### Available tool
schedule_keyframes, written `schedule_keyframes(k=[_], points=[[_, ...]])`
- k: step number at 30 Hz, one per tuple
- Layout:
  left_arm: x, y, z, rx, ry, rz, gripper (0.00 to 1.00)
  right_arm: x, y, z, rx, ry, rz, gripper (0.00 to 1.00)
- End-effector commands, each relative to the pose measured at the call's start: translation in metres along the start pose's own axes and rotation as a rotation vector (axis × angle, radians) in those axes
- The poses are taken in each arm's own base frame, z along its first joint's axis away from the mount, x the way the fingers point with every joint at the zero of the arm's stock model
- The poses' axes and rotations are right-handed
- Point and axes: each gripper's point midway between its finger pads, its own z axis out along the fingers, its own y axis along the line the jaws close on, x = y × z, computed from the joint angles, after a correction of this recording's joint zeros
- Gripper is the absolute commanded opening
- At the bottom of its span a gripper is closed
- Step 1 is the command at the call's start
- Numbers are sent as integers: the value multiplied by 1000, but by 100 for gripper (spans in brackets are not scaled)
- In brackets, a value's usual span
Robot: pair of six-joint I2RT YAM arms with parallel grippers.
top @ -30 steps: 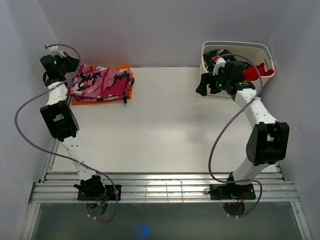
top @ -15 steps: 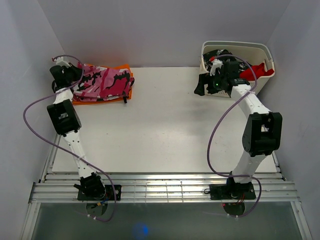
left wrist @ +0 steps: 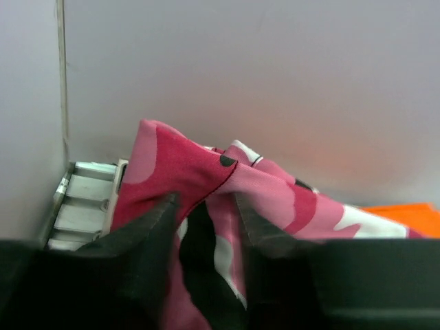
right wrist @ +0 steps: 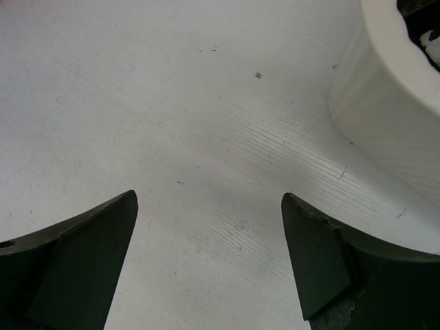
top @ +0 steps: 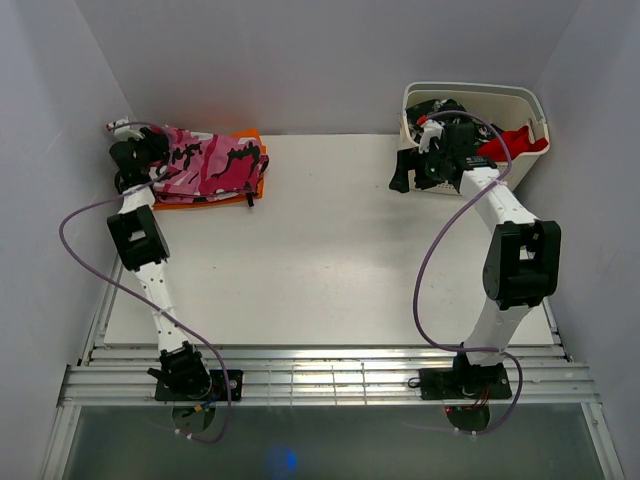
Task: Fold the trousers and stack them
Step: Neatly place the folded trousers to the corner
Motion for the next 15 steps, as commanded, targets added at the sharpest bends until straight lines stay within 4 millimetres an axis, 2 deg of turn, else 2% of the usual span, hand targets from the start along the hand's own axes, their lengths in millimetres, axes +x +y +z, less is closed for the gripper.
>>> schedule_keyframes(k=[1,2,4,5,6,8,9,10,11,12,13,14,15], points=[[-50,-27,-1,45,-77,103,62,-18,4,-13,7,-43,-39,90],[-85,-47,-5,75,-112,145,70,-25,8,-19,3,-62,-50,90],[-102,-61,-14,84,-92,175,87,-37,11,-27,3,-89,-75,90],[-117,-70,-18,94,-90,212,98,-43,13,-35,10,-101,-87,90],[-143,-85,-28,89,-75,223,98,-47,14,-41,18,-109,-96,90],[-166,-100,-42,91,-52,267,98,-58,11,-57,68,-133,-136,90],[-181,-119,-58,113,1,272,98,-59,9,-62,87,-134,-145,90],[-184,-127,-66,112,34,277,98,-55,7,-66,107,-129,-152,90],[-187,-137,-75,123,69,285,98,-58,5,-78,147,-145,-177,90],[-170,-142,-89,133,177,289,98,-56,2,-85,172,-146,-183,90],[-188,-159,-105,135,183,326,98,-53,0,-89,192,-147,-194,90],[-172,-166,-115,140,240,318,98,-38,-6,-89,222,-118,-196,90],[-159,-171,-131,142,314,307,98,-39,-5,-101,243,-131,-227,90]])
